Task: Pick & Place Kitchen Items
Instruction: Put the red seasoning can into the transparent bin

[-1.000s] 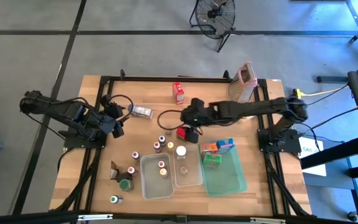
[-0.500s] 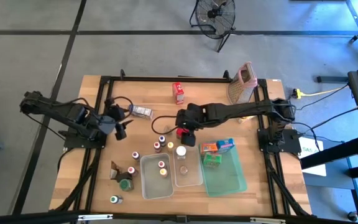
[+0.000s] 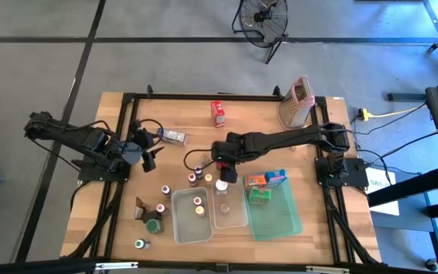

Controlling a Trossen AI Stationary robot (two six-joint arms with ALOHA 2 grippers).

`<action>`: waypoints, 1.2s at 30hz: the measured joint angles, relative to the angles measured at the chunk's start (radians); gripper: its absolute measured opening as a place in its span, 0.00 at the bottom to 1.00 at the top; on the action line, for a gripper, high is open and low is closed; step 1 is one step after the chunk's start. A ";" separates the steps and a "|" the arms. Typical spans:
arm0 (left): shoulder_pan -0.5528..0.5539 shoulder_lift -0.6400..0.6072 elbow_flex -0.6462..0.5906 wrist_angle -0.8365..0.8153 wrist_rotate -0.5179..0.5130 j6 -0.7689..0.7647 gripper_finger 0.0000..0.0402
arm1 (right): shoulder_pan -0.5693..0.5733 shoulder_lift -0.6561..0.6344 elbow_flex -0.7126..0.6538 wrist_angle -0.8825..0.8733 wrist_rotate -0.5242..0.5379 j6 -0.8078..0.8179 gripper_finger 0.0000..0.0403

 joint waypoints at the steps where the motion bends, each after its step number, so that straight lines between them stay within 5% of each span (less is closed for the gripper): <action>1: 0.000 0.000 0.000 0.000 0.000 -0.005 0.53 | 0.000 0.007 0.000 0.004 0.000 0.000 0.78; 12: -0.001 0.001 0.000 -0.001 0.007 -0.027 0.53 | 0.000 0.060 0.000 0.010 0.002 -0.009 0.77; 24: -0.001 0.001 0.000 -0.001 0.013 -0.035 0.53 | -0.001 0.059 0.000 0.010 0.002 -0.012 0.55; 36: -0.001 0.001 0.000 -0.009 0.016 -0.050 0.53 | -0.001 0.053 0.000 -0.004 0.098 -0.007 0.54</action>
